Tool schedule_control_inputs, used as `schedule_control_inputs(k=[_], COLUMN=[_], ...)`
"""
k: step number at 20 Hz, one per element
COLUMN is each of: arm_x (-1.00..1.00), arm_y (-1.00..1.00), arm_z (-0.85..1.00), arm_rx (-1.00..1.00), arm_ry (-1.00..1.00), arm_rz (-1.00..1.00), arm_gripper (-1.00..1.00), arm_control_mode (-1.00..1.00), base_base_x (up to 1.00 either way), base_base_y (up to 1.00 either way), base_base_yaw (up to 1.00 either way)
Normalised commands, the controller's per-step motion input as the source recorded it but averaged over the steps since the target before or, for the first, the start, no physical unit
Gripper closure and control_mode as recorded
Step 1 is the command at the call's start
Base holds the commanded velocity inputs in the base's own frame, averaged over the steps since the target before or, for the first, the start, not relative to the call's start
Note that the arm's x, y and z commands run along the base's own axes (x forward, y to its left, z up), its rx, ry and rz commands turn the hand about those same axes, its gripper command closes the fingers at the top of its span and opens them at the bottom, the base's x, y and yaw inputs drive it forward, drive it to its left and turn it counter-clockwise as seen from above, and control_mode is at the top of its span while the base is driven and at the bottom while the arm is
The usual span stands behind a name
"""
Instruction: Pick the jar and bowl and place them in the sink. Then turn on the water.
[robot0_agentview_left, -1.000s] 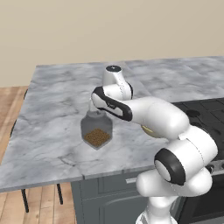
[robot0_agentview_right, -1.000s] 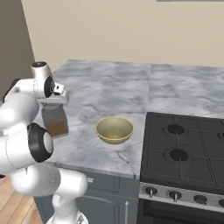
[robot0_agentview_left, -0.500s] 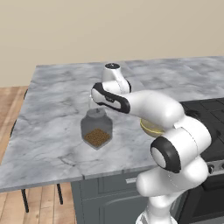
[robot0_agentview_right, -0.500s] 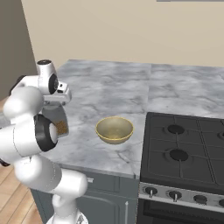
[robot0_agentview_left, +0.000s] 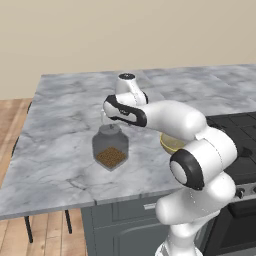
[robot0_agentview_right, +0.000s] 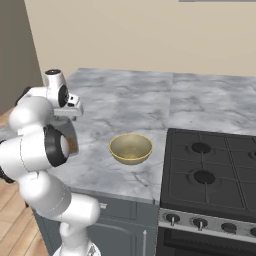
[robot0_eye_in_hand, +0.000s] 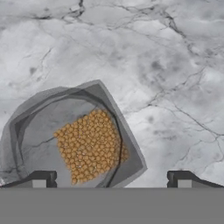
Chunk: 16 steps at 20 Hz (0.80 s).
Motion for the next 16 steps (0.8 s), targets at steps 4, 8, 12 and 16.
schedule_control_inputs(k=[4,8,12,16], arm_x=[0.11,0.07,0.07,0.11], arm_y=[0.0,0.0,0.0,0.0], arm_z=[-0.15,-0.19,-0.16,-0.11], arm_rx=[-0.02,-0.07,-0.05,-0.04], arm_ry=[0.0,0.0,0.0,0.0], arm_rz=[0.0,0.0,0.0,0.0], arm_gripper=[-1.0,-1.0,-1.0,-1.0], arm_control_mode=[-1.0,-1.0,-1.0,-1.0], base_base_x=[0.0,0.0,0.0,0.0], base_base_y=[0.0,0.0,0.0,0.0], base_base_yaw=[0.0,0.0,0.0,0.0])
